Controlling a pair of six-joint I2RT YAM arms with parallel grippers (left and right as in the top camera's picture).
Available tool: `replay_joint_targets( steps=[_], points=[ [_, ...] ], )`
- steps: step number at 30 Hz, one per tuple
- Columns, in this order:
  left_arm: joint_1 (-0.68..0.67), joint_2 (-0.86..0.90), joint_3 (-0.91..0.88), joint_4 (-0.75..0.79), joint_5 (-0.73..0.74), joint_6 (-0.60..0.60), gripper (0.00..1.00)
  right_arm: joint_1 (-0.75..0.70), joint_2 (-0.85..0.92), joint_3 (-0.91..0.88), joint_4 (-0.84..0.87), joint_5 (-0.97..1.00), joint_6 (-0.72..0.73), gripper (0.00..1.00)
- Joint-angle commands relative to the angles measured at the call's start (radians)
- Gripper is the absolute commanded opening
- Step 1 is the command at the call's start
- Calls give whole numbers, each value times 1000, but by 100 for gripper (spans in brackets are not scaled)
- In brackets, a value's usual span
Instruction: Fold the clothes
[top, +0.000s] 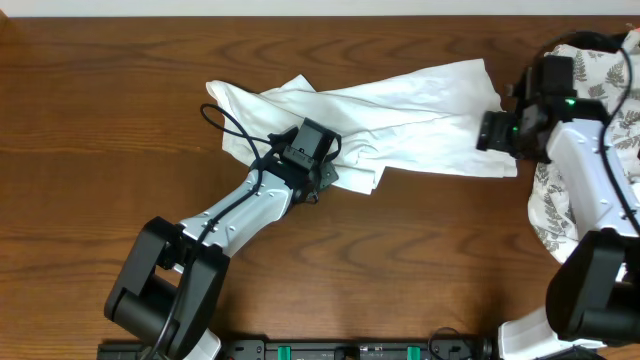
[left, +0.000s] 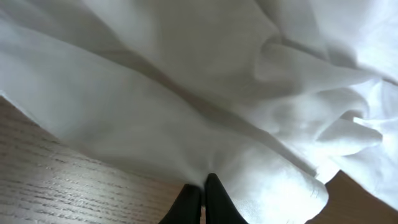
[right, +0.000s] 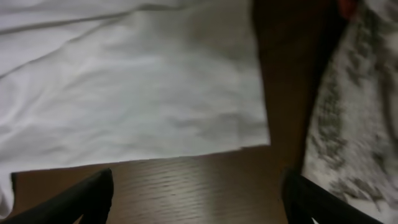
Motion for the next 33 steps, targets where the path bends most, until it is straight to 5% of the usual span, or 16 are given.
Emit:
replay_joint_targets(
  steps=[1,12,33],
  points=[
    [3,-8,4,-9,-26,43,6,-42,11,-6,2,-3,6,82],
    [3,-59,4,-20,-26,100,6,-53,134,-6,111,-39,-57,64],
    [3,-98,4,-39,-26,154,7,-67,317,-6,355,-93,-119,59]
  ],
)
